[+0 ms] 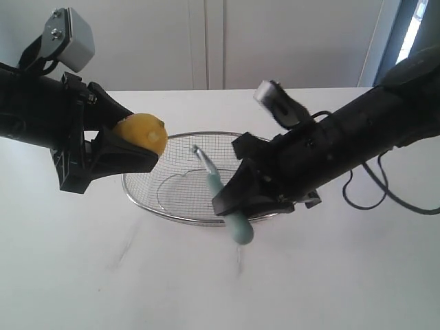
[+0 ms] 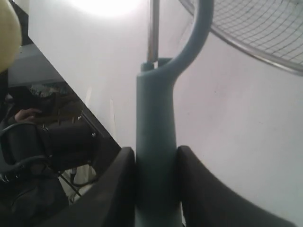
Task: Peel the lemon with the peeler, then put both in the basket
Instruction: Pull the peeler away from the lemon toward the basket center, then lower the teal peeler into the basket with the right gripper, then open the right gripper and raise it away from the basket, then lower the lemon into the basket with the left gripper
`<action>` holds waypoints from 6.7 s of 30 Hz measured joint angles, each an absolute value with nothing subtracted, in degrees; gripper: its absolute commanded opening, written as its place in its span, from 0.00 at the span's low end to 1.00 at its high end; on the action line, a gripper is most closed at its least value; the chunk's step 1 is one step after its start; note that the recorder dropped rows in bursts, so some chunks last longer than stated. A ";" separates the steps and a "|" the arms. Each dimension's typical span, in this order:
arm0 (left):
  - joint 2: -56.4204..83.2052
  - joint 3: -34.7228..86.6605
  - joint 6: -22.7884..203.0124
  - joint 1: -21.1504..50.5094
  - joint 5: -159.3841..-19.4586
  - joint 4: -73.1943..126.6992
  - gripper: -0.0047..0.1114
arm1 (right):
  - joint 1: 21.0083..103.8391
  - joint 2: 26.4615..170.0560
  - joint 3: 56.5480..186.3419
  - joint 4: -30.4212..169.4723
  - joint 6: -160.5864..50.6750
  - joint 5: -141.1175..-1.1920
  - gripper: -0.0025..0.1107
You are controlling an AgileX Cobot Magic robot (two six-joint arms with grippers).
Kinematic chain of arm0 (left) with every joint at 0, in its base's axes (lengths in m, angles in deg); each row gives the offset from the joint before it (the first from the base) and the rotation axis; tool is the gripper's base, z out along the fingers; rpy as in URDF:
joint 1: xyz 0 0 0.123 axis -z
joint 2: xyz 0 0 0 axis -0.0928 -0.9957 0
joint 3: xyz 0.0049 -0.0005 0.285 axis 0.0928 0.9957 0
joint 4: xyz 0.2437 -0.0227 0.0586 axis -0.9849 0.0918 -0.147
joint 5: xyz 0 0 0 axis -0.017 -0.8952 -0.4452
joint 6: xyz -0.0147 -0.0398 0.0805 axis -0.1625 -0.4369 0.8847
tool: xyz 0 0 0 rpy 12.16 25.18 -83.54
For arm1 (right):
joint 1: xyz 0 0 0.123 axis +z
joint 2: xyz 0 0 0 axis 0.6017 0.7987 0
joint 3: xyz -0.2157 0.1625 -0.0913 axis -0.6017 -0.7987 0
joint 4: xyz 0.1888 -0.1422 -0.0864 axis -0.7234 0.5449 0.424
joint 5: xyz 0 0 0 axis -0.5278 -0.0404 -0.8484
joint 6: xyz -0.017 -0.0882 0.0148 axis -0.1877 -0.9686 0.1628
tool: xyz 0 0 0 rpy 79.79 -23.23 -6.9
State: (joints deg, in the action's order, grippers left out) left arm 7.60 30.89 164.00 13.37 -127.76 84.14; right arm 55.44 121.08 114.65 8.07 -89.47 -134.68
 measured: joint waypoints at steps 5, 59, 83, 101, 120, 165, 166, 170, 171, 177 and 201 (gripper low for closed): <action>7.60 30.89 164.00 13.37 -127.76 84.14 0.04 | 58.51 123.47 114.65 8.07 -89.47 -134.22 0.02; 7.60 30.89 164.00 13.37 -127.98 84.14 0.04 | 59.22 137.14 123.22 40.98 -98.86 -97.21 0.02; 7.60 30.89 164.00 13.37 -128.44 84.14 0.04 | 59.22 138.55 123.22 40.48 -98.86 -96.72 0.17; 7.60 30.89 164.00 13.37 -128.55 84.14 0.04 | 59.22 139.80 123.22 38.51 -98.86 -95.52 0.40; 7.60 30.89 164.00 13.37 -128.67 84.14 0.04 | 59.22 107.30 123.22 40.82 -93.50 -116.75 0.16; -16.12 12.94 118.08 24.79 -105.98 60.55 0.04 | 59.22 98.94 123.22 89.53 -48.01 -125.58 0.02; -17.98 12.73 115.98 24.79 -105.84 58.16 0.04 | 59.22 98.94 123.22 89.65 -47.88 -125.86 0.02; -23.65 12.73 112.70 24.79 -105.17 54.39 0.04 | 59.22 98.94 123.22 90.34 -46.95 -126.20 0.02; -24.77 12.70 112.46 24.79 -104.41 54.25 0.04 | 59.22 98.94 123.22 90.46 -46.88 -126.34 0.02; -27.55 12.42 112.21 24.79 -102.21 54.25 0.04 | 59.22 98.94 123.22 90.54 -46.61 -126.34 0.02; -31.09 12.22 109.08 24.79 -100.61 55.77 0.81 | 59.22 98.94 123.22 90.69 -46.38 -126.40 0.02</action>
